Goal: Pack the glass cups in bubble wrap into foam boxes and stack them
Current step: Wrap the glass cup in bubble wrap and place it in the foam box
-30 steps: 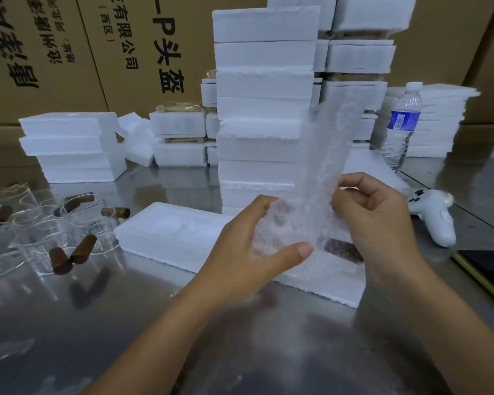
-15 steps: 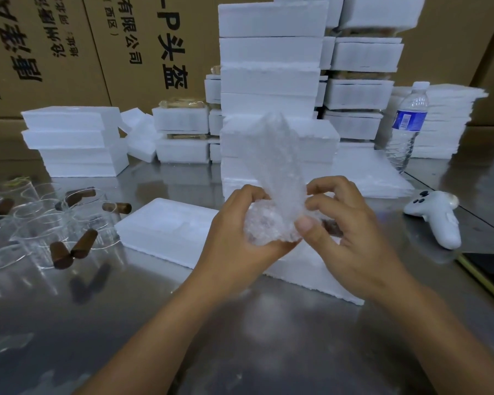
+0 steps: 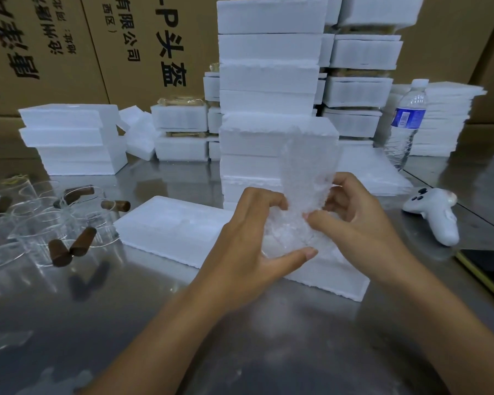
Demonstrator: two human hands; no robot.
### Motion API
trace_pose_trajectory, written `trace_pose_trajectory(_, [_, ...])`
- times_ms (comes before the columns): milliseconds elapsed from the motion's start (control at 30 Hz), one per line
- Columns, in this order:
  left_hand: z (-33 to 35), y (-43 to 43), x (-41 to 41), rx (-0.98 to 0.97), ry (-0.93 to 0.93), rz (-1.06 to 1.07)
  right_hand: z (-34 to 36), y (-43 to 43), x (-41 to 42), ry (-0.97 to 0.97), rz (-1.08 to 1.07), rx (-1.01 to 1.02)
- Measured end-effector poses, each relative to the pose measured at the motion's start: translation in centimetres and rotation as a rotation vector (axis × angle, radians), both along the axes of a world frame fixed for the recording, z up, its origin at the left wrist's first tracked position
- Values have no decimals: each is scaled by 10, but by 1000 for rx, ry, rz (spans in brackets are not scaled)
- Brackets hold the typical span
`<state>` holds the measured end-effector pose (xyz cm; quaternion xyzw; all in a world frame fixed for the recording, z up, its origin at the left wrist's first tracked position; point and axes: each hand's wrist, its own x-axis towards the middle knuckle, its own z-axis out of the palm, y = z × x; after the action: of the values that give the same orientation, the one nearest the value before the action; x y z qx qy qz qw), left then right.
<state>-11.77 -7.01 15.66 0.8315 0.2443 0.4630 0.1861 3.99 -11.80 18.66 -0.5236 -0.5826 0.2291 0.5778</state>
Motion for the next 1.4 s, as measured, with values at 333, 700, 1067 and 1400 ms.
trace_pose_trajectory(333, [2,2,1,-24,-60,-23,-4,-7,-14,-396,-200,422])
trace_pose_trajectory(700, [1,4,-2,149,5,-10,-5,1,-6,-13,-113,231])
trace_pose_trajectory(1067, [1,7,-1,51,-88,0,-7,-1,-12,-245,-83,247])
trace_pose_trajectory(1400, [1,7,0,166,-62,0,-20,2,-9,-444,-27,117])
